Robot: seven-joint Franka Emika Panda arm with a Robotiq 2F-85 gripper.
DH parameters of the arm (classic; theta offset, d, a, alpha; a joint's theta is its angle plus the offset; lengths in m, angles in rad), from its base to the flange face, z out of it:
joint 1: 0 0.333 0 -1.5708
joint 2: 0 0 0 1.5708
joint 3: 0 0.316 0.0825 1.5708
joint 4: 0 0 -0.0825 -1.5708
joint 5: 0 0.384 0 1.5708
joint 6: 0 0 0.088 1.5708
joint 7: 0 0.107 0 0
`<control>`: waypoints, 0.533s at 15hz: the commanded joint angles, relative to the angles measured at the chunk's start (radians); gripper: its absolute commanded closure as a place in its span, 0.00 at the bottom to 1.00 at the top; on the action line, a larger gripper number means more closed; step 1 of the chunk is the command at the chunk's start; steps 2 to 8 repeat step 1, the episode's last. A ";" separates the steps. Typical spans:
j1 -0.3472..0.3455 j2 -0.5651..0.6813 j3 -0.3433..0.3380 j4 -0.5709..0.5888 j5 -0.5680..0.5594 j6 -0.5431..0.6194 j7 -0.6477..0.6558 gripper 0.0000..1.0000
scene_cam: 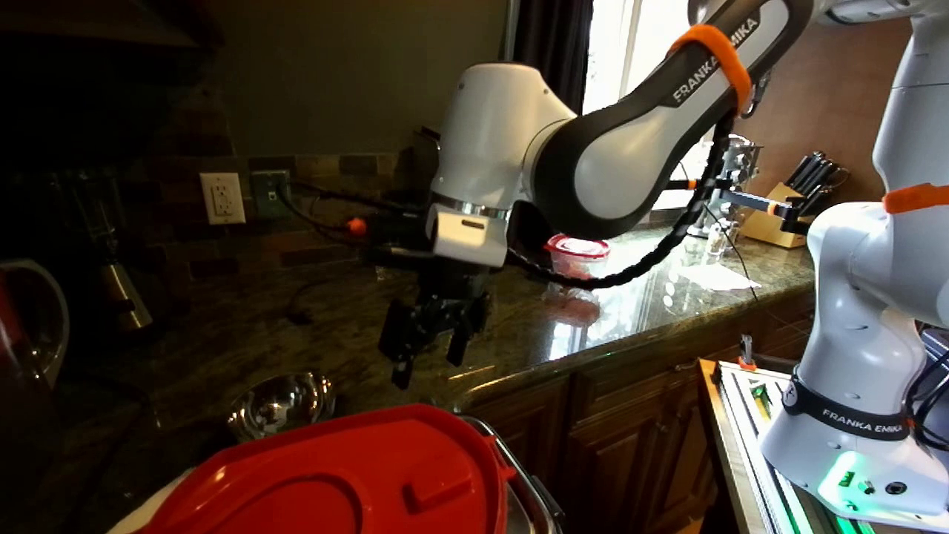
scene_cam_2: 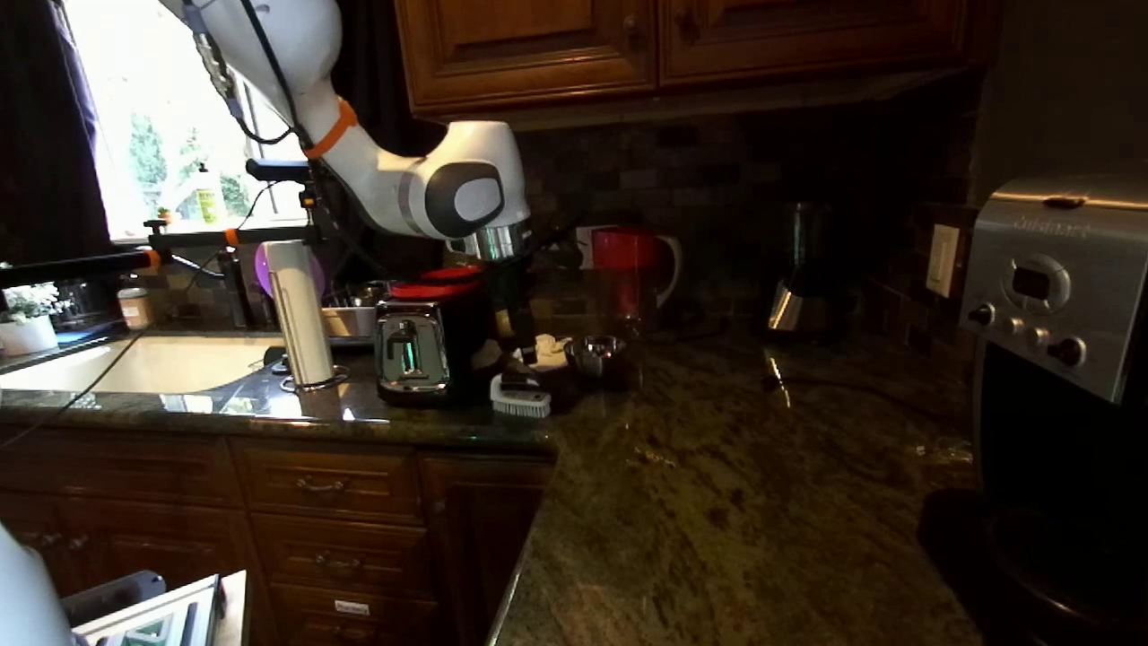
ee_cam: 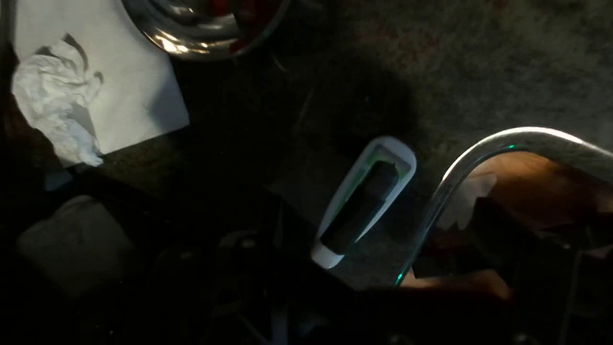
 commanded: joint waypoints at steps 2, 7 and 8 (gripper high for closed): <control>0.018 -0.034 -0.024 -0.025 0.002 0.021 -0.009 0.00; 0.018 -0.034 -0.024 -0.025 0.002 0.021 -0.009 0.00; 0.018 -0.034 -0.024 -0.025 0.002 0.021 -0.009 0.00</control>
